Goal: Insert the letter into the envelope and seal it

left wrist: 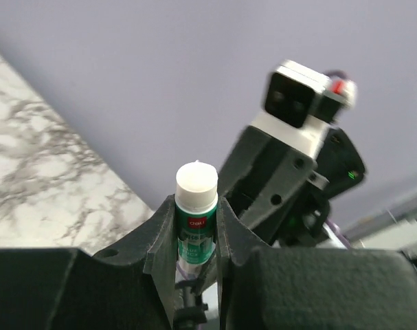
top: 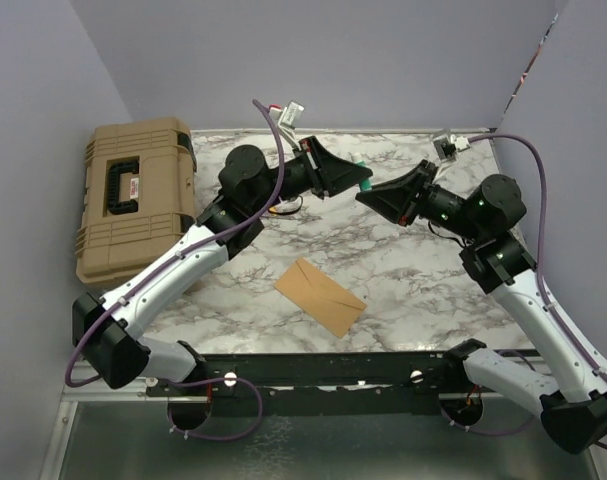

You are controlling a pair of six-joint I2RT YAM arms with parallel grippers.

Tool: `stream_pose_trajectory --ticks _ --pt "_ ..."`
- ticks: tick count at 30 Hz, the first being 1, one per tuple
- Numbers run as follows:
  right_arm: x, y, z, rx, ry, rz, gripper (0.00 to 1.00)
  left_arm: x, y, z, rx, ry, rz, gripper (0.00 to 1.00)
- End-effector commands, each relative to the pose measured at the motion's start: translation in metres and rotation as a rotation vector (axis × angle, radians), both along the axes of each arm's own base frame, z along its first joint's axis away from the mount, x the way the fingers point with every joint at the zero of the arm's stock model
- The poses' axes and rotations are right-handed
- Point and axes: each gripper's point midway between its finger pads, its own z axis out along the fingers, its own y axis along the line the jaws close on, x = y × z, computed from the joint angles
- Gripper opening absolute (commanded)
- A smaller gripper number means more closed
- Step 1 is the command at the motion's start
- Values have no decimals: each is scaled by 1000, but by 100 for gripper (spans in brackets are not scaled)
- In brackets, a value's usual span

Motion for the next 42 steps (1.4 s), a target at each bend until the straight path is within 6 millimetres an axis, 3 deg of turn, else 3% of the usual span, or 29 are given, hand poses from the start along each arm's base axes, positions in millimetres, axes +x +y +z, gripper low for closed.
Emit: stream_pose_trajectory --ticks 1,7,13,17,20,21,24,28,32,37,42 --pt "61 -24 -41 -290 -162 -262 1 49 -4 -39 91 243 212 0" --pt "103 -40 -49 -429 -218 -455 1 80 -11 -64 115 448 297 0" --pt "107 -34 -51 -432 -194 -450 1 94 -16 -77 156 502 325 0" --pt "91 -19 -44 -337 -141 -357 1 92 -16 -85 188 473 316 0" --pt "75 -10 -39 -269 -78 -280 1 86 -11 -77 178 391 303 0" --pt "69 -8 -38 -246 -47 -259 5 82 -9 -73 179 361 297 0" --pt "46 -1 -27 -152 45 -180 47 69 1 -61 184 264 262 0" --pt "15 2 -11 -11 167 -88 65 51 11 -42 162 150 204 0" --pt "-10 0 2 151 269 -28 72 30 17 -27 139 75 114 0" --pt "-31 3 7 256 341 86 73 -4 15 -4 67 -15 -52 0" --pt "-40 8 14 267 305 171 64 -31 18 12 -5 -84 -175 0"
